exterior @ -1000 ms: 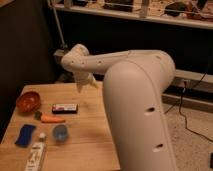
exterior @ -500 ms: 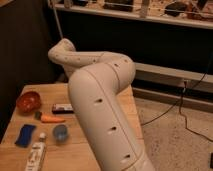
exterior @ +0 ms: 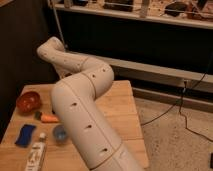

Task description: Push the ceramic bowl across the table

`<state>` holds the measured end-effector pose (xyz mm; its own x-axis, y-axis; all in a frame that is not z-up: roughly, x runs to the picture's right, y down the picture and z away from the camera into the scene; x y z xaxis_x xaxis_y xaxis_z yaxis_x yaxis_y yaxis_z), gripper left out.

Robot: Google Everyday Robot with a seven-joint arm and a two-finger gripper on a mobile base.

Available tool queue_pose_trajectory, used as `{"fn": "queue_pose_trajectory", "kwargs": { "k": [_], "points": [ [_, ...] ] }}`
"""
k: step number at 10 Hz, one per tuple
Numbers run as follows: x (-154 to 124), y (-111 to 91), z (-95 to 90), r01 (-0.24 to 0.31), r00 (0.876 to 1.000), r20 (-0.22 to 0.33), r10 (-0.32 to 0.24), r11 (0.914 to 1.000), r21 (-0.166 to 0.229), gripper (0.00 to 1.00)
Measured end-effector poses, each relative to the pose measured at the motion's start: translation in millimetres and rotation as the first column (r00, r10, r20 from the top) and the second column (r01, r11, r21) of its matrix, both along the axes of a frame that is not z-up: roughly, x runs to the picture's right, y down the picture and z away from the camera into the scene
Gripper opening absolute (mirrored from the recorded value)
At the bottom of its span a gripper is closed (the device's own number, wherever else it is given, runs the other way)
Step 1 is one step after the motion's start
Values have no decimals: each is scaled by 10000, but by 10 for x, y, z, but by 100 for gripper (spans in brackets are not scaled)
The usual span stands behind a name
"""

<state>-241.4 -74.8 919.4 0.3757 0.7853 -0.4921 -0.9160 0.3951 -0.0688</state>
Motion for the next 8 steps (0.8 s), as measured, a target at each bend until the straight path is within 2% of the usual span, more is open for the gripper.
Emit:
{"fn": "queue_pose_trajectory", "kwargs": {
  "k": [4, 7, 8],
  "points": [
    [-409, 123, 16, 157, 9961, 872, -118, 9989, -438, 65],
    [-629, 334, 48, 737, 9905, 1220, -636, 9940, -807, 65],
    [-699, 423, 67, 1031, 9873, 1307, -905, 9904, -925, 60]
  ]
}}
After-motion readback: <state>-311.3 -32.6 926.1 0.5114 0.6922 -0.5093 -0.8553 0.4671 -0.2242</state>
